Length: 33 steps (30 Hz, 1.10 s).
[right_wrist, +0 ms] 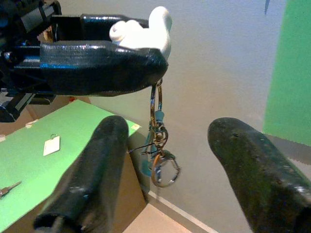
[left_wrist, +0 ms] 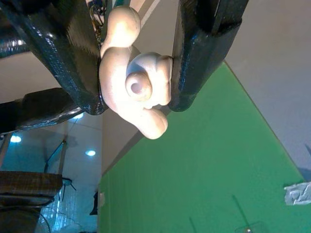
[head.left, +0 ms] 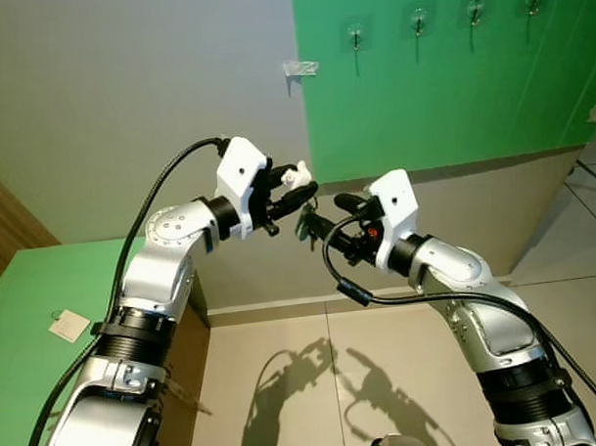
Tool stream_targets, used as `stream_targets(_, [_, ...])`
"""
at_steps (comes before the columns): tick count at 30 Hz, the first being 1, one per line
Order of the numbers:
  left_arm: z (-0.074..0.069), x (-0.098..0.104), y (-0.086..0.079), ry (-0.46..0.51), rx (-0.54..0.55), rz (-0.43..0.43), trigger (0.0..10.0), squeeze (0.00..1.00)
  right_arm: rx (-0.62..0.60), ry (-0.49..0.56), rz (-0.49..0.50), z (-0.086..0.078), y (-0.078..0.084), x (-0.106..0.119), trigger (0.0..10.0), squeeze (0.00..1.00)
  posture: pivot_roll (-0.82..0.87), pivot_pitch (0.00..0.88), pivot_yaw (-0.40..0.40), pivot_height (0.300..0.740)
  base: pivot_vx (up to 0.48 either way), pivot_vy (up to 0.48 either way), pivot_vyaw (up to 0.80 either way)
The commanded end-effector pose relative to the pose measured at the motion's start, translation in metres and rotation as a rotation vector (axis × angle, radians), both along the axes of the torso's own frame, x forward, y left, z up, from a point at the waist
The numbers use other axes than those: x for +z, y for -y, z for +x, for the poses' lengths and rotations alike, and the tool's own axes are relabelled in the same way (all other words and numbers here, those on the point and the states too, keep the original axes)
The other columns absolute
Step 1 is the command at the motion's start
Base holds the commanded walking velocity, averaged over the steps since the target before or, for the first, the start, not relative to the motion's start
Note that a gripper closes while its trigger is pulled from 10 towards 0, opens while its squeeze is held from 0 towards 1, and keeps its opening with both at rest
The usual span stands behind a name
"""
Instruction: Hang keys on a hook
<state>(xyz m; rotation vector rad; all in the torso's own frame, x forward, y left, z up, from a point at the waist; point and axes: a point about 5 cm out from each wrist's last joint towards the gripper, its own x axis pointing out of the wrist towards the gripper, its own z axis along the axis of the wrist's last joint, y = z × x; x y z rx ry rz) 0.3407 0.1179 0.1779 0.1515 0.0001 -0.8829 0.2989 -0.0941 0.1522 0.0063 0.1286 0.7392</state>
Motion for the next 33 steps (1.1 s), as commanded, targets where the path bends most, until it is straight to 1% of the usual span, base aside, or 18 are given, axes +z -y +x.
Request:
stream_targets(1, [0.005, 0.010, -0.005, 0.025, 0.022, -0.003, 0.0, 0.00, -0.011, 0.025, 0.005, 0.004, -0.002, 0.006, 0.0, 0.00, -0.26, 0.000, 0.127, 0.740, 0.000, 0.000, 0.00])
stream_targets(9, [0.002, 0.007, 0.002, 0.017, 0.006, -0.008, 0.0, 0.00, -0.016, 0.023, 0.011, 0.005, -0.006, 0.006, 0.0, 0.00, -0.26, 0.000, 0.125, 0.740, 0.000, 0.000, 0.00])
stream_targets(10, [0.002, 0.007, 0.002, 0.016, 0.006, -0.008, 0.0, 0.00, -0.010, 0.021, 0.012, 0.004, -0.007, 0.006, 4.4, 0.00, -0.26, 0.000, 0.126, 0.740, 0.000, 0.000, 0.00])
stream_targets(11, [0.003, 0.006, 0.002, 0.015, 0.006, -0.007, 0.0, 0.00, -0.005, 0.020, 0.013, 0.004, -0.007, 0.007, 10.0, 0.00, -0.26, 0.000, 0.126, 0.740, 0.000, 0.000, 0.00])
stream_targets(18, [0.003, 0.007, 0.004, 0.016, -0.002, -0.010, 0.0, 0.00, -0.012, 0.022, 0.012, 0.005, -0.009, 0.007, 10.0, 0.00, -0.26, 0.000, 0.126, 0.740, 0.000, 0.000, 0.00])
stream_targets(19, [0.003, 0.008, 0.005, 0.018, -0.005, -0.011, 0.0, 0.00, -0.016, 0.025, 0.009, 0.006, -0.008, 0.007, 9.2, 0.00, -0.26, 0.000, 0.126, 0.740, 0.000, 0.000, 0.00])
stream_targets(20, [0.003, 0.009, 0.005, 0.019, -0.006, -0.012, 0.0, 0.00, -0.019, 0.026, 0.007, 0.006, -0.008, 0.007, 4.9, 0.00, -0.26, 0.000, 0.127, 0.740, 0.000, 0.000, 0.00])
stream_targets(21, [0.003, 0.009, 0.005, 0.020, -0.007, -0.013, 0.0, 0.00, -0.024, 0.027, 0.007, 0.007, -0.008, 0.007, 0.0, 0.00, -0.26, 0.000, 0.127, 0.740, 0.000, 0.000, 0.00])
stream_targets(33, [0.002, 0.010, 0.007, 0.019, -0.018, -0.023, 0.0, 0.00, -0.031, 0.027, 0.010, 0.009, -0.009, 0.006, 0.0, 0.00, -0.26, 0.000, 0.127, 0.740, 0.000, 0.000, 0.00])
